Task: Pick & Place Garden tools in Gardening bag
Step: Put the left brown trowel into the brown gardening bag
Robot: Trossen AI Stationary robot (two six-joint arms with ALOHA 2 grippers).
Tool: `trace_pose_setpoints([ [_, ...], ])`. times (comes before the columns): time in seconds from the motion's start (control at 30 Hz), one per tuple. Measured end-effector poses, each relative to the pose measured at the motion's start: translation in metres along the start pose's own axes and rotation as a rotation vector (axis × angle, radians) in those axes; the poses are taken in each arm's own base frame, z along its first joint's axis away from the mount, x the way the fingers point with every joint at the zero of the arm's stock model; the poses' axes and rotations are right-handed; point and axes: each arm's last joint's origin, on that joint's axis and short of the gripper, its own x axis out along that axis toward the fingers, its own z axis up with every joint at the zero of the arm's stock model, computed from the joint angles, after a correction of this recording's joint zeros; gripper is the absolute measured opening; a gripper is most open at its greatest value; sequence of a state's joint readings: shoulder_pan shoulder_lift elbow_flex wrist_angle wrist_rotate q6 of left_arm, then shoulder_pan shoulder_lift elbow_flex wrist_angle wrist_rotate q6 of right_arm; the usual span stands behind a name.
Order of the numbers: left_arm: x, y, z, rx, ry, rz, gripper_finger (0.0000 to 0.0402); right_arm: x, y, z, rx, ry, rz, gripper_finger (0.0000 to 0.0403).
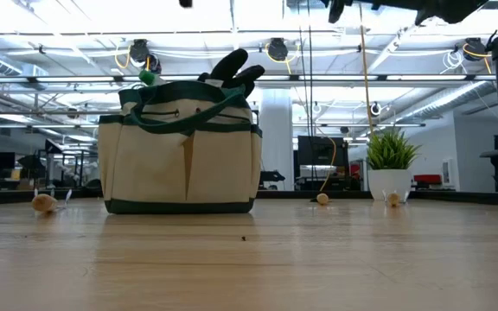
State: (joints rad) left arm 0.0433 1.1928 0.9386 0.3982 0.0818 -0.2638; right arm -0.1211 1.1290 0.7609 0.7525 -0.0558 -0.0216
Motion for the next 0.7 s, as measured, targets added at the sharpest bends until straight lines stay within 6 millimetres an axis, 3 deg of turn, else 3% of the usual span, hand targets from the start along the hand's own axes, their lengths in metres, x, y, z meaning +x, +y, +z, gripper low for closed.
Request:
trace_pose_setpoints([
  [0.2, 0.019, 0.014, -0.026, 0.0, 0.045, 0.193, 0.0065, 0.002, -0.001, 0.001, 0.01, -0.002, -0.028, 0.013],
  [0.43, 0.03, 0.019, -0.042, 0.082, 0.066, 0.337, 0.0065, 0.024, -0.003, 0.007, 0.015, 0.02, -0.112, 0.0224],
  [0.7, 0.03, 0.015, -0.044, 0.171, 0.059, 0.446, 0.0065, 0.063, -0.006, 0.005, 0.008, 0.163, -0.129, 0.0267],
])
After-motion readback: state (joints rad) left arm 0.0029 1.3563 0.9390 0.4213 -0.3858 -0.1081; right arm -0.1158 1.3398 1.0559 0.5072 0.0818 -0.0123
